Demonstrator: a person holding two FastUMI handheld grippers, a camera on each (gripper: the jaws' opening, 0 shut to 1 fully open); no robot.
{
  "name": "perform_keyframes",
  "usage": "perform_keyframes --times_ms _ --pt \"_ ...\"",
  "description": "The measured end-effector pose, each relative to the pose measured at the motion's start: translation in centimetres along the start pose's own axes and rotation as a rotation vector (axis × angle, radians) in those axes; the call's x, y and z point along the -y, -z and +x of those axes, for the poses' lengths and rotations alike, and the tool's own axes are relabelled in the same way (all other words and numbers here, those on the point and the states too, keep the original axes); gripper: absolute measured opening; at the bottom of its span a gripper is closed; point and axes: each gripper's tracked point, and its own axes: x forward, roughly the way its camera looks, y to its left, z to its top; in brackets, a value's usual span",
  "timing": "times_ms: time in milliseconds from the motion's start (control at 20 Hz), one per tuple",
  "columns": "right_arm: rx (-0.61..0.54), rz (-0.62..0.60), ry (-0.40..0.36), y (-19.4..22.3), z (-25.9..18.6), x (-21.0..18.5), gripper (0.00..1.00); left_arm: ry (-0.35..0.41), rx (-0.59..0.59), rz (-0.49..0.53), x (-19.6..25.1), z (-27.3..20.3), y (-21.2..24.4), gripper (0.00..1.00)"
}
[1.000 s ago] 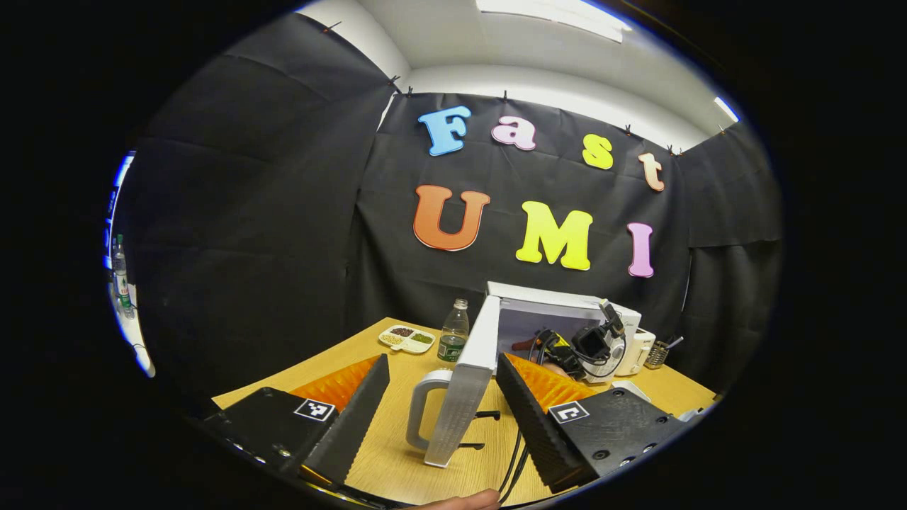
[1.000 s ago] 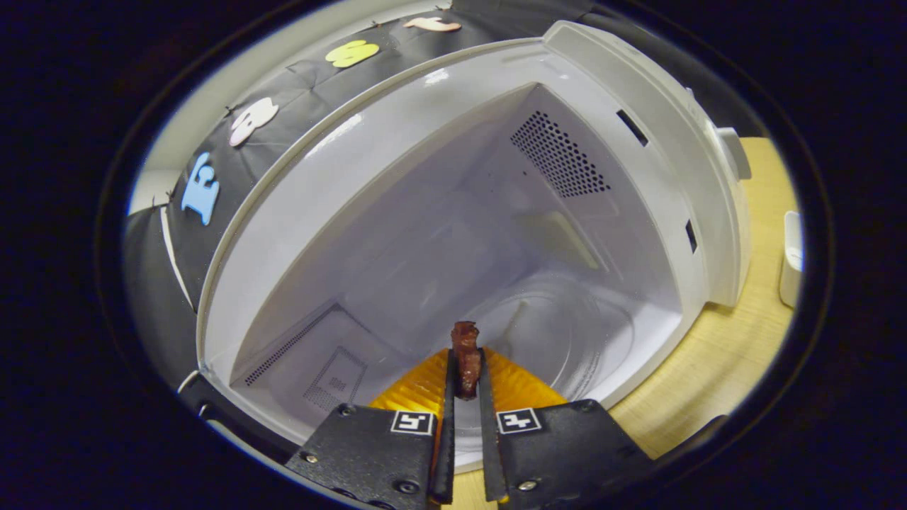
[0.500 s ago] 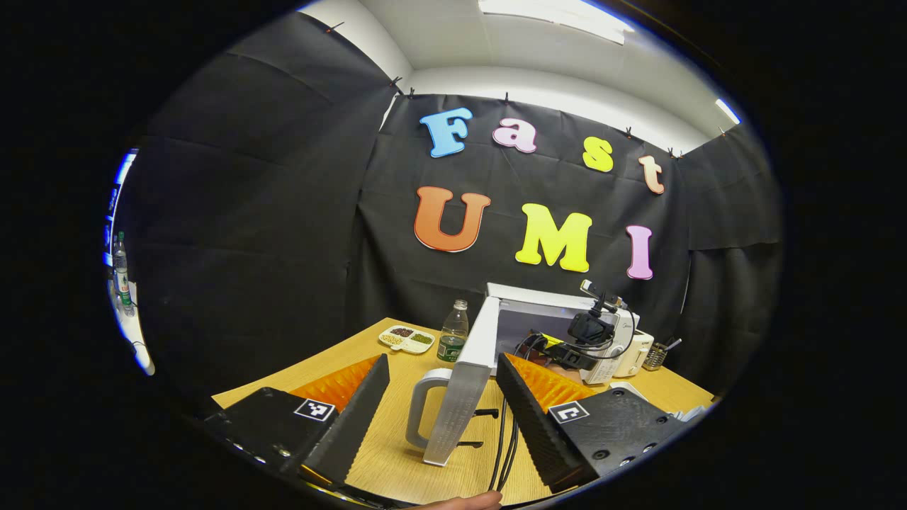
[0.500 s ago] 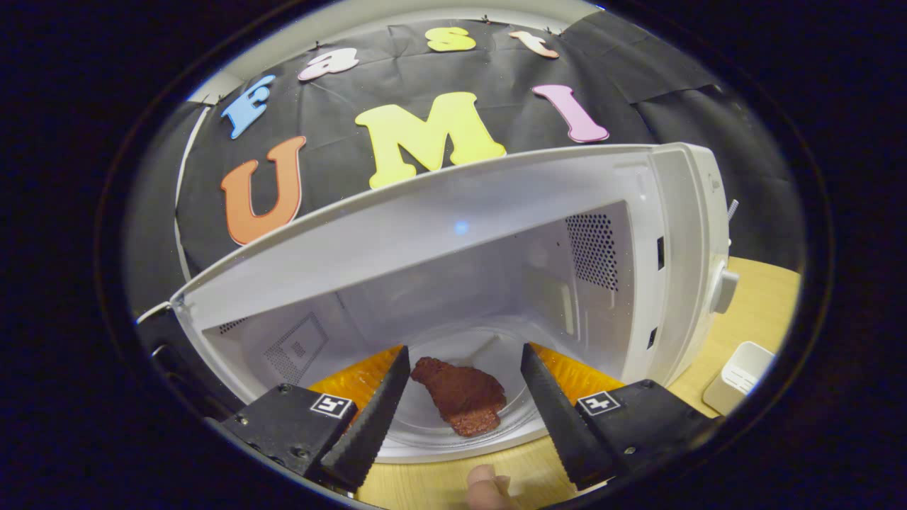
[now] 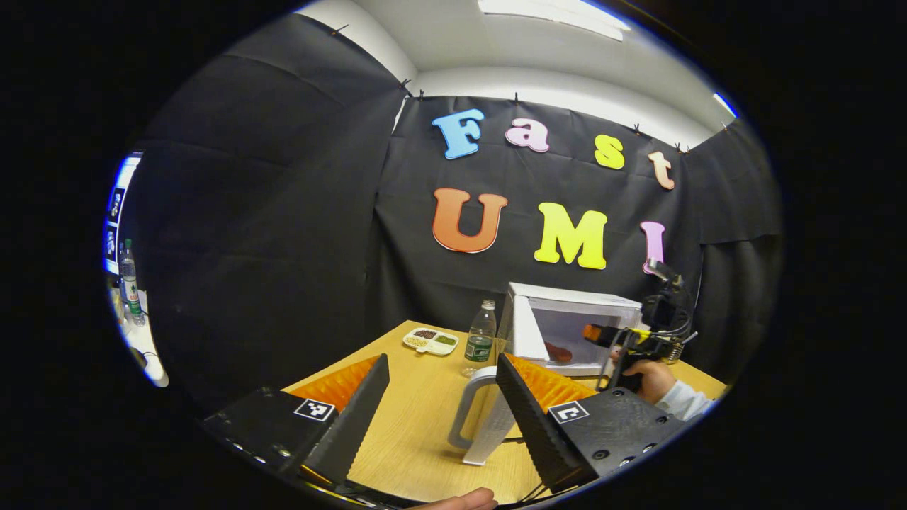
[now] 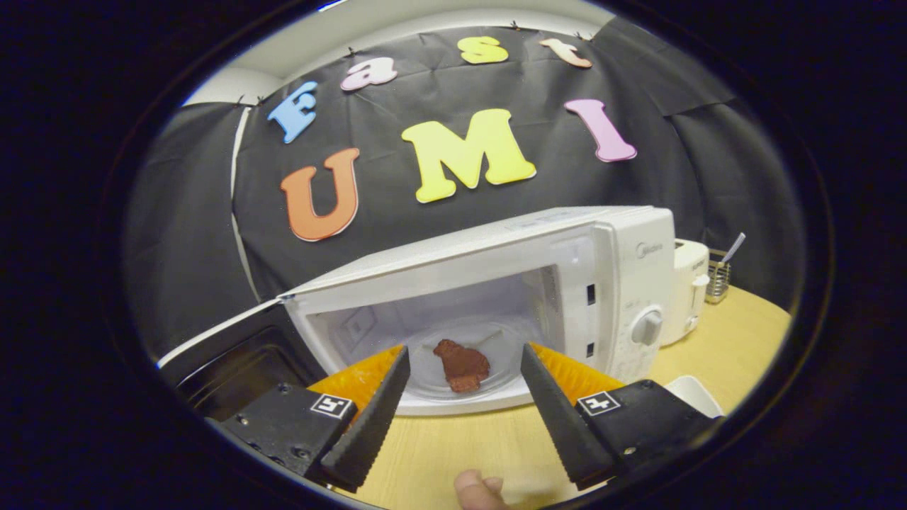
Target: Open the microwave oven with the left hand, put the food in, and close the microwave oven.
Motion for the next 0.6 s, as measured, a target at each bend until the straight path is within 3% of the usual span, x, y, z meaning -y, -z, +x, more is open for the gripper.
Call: perform_keyframes --times_ms 250,300,350,500,550,600 --pt "0.049 -0.061 -0.079 -3.9 -8.6 1.2 1.00 -0.058 -0.016 -0.001 -2.4 1.9 1.8 0.92" --pt "0.067 -0.075 -0.099 -4.9 -10.2 1.4 0.89 -0.068 -0.020 -0.004 -2.6 2.4 2.2 0.92" --pt "0.084 -0.090 -0.113 -5.9 -11.9 1.7 1.00 -0.056 -0.027 0.017 -2.4 3.0 2.7 0.89" --pt "0.150 -0.146 -0.107 -8.4 -16.4 4.6 1.00 -0.069 -0.105 0.020 -2.2 3.7 4.5 0.23" --pt "0.177 -0.159 -0.105 -9.2 -17.6 5.4 1.00 -0.034 -0.103 -0.004 -1.1 3.8 4.5 0.00" --pt "0.197 -0.169 -0.094 -9.7 -18.6 6.4 1.00 -0.034 -0.108 -0.004 -1.1 4.0 4.7 0.00"
